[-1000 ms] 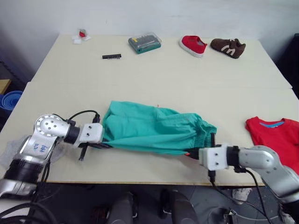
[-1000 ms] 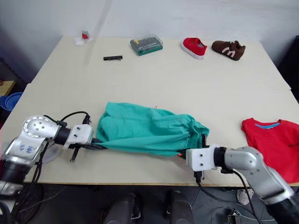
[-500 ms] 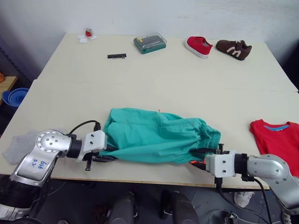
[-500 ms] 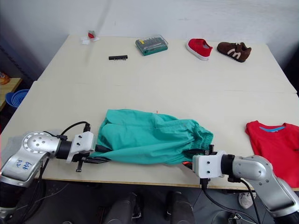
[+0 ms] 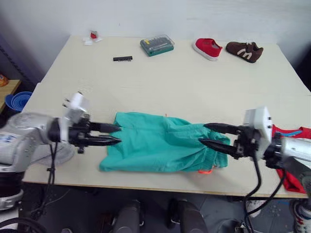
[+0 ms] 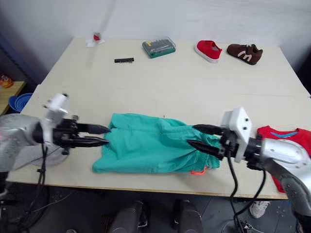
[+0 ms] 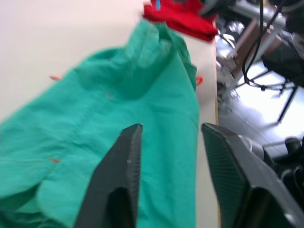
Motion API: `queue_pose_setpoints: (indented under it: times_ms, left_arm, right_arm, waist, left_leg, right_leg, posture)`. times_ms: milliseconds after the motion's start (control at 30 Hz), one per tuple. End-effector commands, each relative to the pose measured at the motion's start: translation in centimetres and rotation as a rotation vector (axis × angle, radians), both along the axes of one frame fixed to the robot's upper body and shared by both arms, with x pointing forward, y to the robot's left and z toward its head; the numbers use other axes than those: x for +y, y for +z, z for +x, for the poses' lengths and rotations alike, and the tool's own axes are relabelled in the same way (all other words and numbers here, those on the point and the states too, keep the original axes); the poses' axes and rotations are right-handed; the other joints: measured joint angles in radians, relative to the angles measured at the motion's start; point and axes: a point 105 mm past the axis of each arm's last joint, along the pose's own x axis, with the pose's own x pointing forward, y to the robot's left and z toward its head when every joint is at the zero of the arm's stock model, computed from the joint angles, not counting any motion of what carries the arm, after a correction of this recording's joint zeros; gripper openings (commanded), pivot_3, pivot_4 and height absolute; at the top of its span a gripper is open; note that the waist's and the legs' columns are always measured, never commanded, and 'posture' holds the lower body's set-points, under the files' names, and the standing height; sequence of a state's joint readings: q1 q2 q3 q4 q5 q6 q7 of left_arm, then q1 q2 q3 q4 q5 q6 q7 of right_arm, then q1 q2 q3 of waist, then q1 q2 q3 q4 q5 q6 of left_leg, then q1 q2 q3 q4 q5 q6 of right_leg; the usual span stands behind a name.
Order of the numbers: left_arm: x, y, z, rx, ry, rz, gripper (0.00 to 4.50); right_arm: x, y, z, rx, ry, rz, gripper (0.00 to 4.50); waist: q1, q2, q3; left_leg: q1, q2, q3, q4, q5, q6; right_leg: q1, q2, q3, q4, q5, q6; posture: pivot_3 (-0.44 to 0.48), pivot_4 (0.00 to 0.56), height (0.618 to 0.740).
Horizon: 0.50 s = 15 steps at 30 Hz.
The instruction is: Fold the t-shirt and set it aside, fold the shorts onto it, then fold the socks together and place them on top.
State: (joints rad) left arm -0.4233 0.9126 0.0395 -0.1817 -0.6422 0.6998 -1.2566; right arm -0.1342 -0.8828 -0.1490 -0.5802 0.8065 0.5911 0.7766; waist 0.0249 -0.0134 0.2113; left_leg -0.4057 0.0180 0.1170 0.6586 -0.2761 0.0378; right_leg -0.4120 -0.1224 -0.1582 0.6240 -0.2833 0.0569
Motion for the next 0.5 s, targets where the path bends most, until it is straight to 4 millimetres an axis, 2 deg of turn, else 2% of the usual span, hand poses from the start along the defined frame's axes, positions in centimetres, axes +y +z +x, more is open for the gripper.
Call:
queue_pose_setpoints:
  times_ms: [33, 100, 133, 200, 300, 500]
  left_arm:
    - [-1.2, -2.5, 1.3, -0.091, -0.023, 0.125, 0.72]
    - [-1.9, -4.3, 2.9, -0.124, -0.001, 0.176, 0.06]
    - [-2.1, -5.0, 3.9, -0.138, 0.031, 0.191, 0.0]
    - [-2.0, -6.2, 5.9, -0.136, 0.121, 0.212, 0.0]
    - [-1.2, -7.5, 7.2, -0.135, 0.179, 0.249, 0.0]
    - [0.8, -8.4, 8.0, -0.148, 0.268, 0.29, 0.0]
  right_arm:
    - [1.3, -1.8, 0.9, -0.005, -0.004, -0.05, 0.95]
    - [1.9, -3.5, 1.6, -0.004, -0.015, -0.109, 0.23]
    - [2.2, -4.5, 1.9, -0.004, -0.015, -0.144, 0.03]
    - [1.9, -6.1, 2.9, 0.002, -0.063, -0.193, 0.03]
    - [1.0, -7.2, 3.8, 0.01, -0.138, -0.212, 0.03]
    - [-2.4, -6.7, 5.1, 0.046, -0.335, -0.125, 0.03]
  waist:
    - [0.0, 0.0, 0.0]
    - [0.0, 0.0, 0.0]
    - [0.0, 0.0, 0.0]
    - [0.001, -0.001, 0.0]
    - [-0.001, -0.001, 0.0]
    - [-0.002, -0.001, -0.001]
  left_leg:
    - [0.0, 0.0, 0.002, 0.0, 0.0, 0.0]
    - [0.0, 0.0, 0.004, 0.001, 0.0, 0.001]
    - [-0.001, 0.0, 0.004, 0.002, 0.0, 0.002]
    - [-0.001, 0.001, 0.005, 0.003, -0.001, 0.003]
    - [-0.001, 0.001, 0.004, 0.005, -0.001, 0.004]
    - [0.001, 0.003, 0.004, 0.005, -0.001, 0.003]
  right_leg:
    - [0.0, 0.001, 0.001, 0.0, 0.0, 0.0]
    - [0.0, 0.003, 0.002, -0.001, 0.0, 0.001]
    - [0.0, 0.004, 0.002, -0.001, 0.0, 0.001]
    - [0.0, 0.004, 0.003, 0.0, 0.001, 0.002]
    - [-0.001, 0.003, 0.003, 0.0, 0.003, 0.002]
    - [0.0, 0.003, 0.003, 0.002, 0.003, 0.002]
  posture:
    - [0.0, 0.15, 0.74]
    - [0.0, 0.15, 0.74]
    - [0.0, 0.15, 0.74]
    - [0.0, 0.15, 0.74]
    - [0.0, 0.15, 0.74]
    - [0.0, 0.15, 0.74]
